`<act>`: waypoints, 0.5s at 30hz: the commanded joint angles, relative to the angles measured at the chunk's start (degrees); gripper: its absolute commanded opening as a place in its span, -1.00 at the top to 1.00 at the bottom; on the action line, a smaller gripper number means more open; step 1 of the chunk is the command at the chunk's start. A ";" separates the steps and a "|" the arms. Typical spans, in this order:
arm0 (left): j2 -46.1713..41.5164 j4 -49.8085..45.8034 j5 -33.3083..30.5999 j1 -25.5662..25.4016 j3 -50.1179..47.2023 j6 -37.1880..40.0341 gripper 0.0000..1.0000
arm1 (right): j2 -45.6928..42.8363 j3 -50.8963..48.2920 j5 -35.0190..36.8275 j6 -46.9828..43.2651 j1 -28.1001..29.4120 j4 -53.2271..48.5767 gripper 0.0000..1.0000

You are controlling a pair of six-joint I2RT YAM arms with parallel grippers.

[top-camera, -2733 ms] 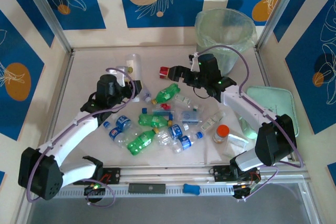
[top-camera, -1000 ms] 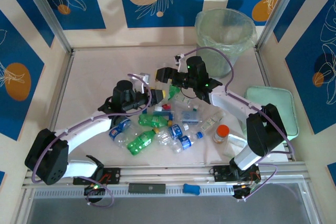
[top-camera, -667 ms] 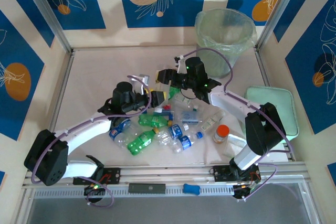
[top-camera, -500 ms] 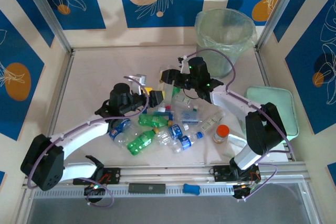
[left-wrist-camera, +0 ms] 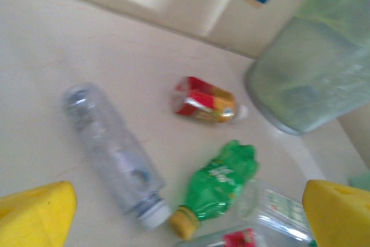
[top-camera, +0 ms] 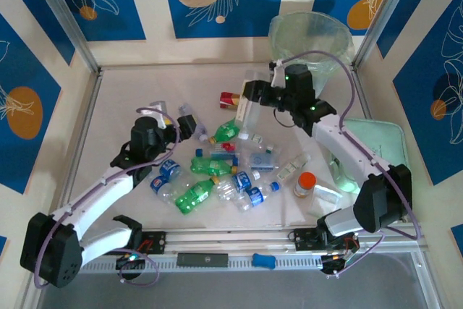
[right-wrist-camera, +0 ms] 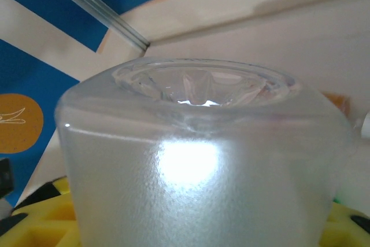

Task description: Put the plastic bottles in the bin

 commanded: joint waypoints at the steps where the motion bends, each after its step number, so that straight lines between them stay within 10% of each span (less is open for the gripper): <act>1: 0.71 -1.39 1.48 4.17 -2.56 -6.73 -0.99 | -1.82 7.05 1.44 -5.45 -2.09 -4.29 -0.08; 15: 2.54 -3.47 10.46 6.81 -1.73 -3.58 -0.99 | 12.22 39.52 20.26 -20.11 -12.29 -4.27 -0.09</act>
